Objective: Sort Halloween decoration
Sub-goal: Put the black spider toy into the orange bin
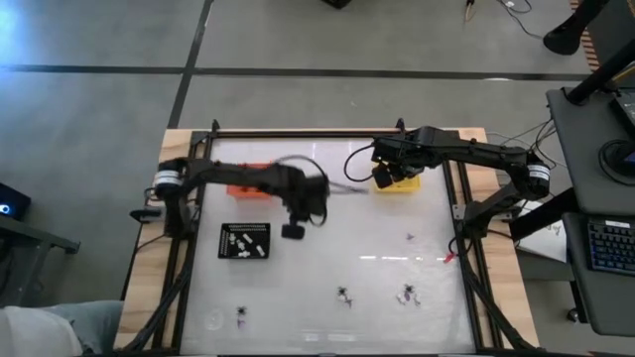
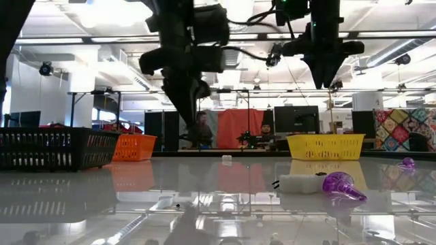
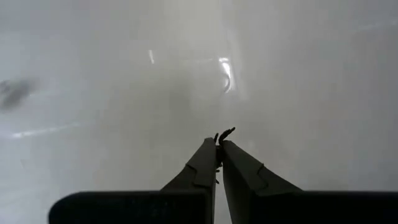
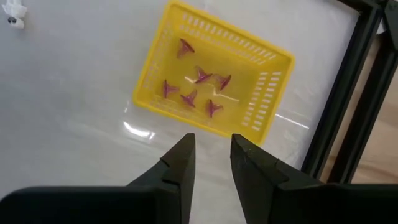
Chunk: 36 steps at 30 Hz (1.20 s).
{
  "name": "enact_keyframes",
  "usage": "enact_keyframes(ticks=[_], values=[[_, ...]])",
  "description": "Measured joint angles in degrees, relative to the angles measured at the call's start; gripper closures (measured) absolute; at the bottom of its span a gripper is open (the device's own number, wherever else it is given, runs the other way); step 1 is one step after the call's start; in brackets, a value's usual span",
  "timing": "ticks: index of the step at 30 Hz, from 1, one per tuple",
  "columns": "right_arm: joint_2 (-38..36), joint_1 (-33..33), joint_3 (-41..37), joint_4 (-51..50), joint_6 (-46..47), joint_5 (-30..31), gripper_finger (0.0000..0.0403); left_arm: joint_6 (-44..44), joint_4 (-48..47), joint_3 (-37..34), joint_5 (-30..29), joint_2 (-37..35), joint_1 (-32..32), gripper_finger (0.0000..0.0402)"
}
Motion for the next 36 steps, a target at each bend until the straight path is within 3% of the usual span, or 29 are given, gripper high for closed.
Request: enact_keyframes(ticks=[15,21,29,36], values=[[0.0,0.0,0.0,0.35,-4.22,0.52,0.0317,-0.47,0.02,-10.91,-0.02,-12.61,18.4,0.0401],[0.0,0.0,0.0,0.33,-6.4,0.5,0.0318,-1.86,0.11,-13.62,-3.99,-13.18,24.34,0.0402],[-0.02,0.0,0.0,0.35,-10.68,0.41,0.0317,-4.25,-0.2,-16.57,-4.15,-13.37,31.12,0.0401],[-0.02,0.0,0.0,0.35,-13.25,0.42,0.0317,-4.3,-1.66,-16.72,-4.09,-13.42,33.13,0.0401]])
